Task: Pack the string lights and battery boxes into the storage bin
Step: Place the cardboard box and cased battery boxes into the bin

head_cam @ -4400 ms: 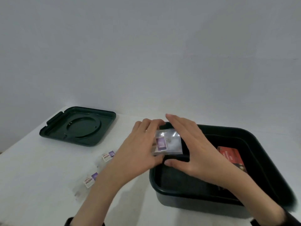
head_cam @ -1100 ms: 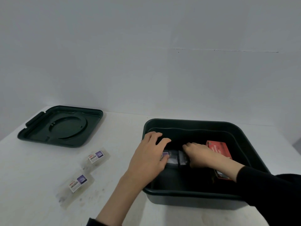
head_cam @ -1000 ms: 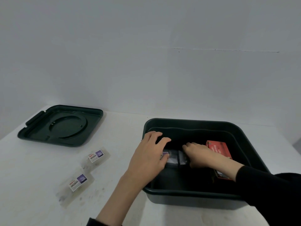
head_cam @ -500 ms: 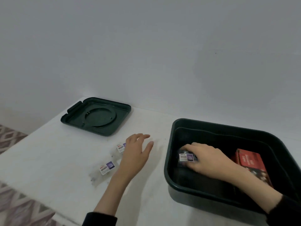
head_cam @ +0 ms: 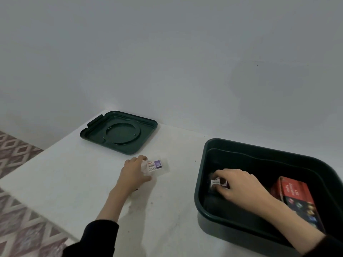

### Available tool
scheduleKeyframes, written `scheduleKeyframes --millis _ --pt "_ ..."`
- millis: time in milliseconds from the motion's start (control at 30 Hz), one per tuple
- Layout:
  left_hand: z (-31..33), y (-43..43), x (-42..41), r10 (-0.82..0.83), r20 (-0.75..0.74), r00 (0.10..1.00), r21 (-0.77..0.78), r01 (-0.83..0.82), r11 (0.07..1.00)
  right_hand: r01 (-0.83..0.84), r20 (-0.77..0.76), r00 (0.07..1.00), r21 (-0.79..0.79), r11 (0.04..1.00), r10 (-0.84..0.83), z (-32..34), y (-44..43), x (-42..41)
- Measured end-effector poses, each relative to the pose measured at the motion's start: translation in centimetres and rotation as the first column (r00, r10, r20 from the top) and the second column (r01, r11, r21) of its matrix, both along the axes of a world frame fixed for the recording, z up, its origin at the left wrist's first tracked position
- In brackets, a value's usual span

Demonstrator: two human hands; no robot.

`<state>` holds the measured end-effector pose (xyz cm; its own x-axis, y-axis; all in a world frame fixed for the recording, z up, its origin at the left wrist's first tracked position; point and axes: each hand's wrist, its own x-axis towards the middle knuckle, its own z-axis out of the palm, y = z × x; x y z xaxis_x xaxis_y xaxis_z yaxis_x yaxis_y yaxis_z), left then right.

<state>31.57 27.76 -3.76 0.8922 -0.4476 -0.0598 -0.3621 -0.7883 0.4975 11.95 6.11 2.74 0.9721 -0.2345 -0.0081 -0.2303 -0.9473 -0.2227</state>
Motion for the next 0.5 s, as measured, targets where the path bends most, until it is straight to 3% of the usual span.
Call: scheduleKeyframes --millis 133,267,367,500 --pt "3.1 -0.8 -2.4 -0.096 0.134 0.986 -0.249 0.128 0.960 0.016 0.121 0.992 0.097 0.995 -0.027 0.2 -0.1 0.0" --pt "6.6 -2.1 -4.9 -0.165 0.276 0.947 -0.345 0.258 0.903 -0.062 0.413 0.909 0.257 0.964 -0.051 1.0 0.0 0.0" --pt "8.5 -3.4 -7.0 -0.254 0.377 0.891 -0.314 0.381 0.870 -0.169 0.564 0.824 0.148 0.974 0.058 2.3 0.5 0.1" --pt "9.3 -5.1 -8.7 -0.298 0.445 0.845 -0.349 0.470 0.811 -0.204 0.570 0.799 -0.043 0.978 0.192 3.1 1.6 0.7"
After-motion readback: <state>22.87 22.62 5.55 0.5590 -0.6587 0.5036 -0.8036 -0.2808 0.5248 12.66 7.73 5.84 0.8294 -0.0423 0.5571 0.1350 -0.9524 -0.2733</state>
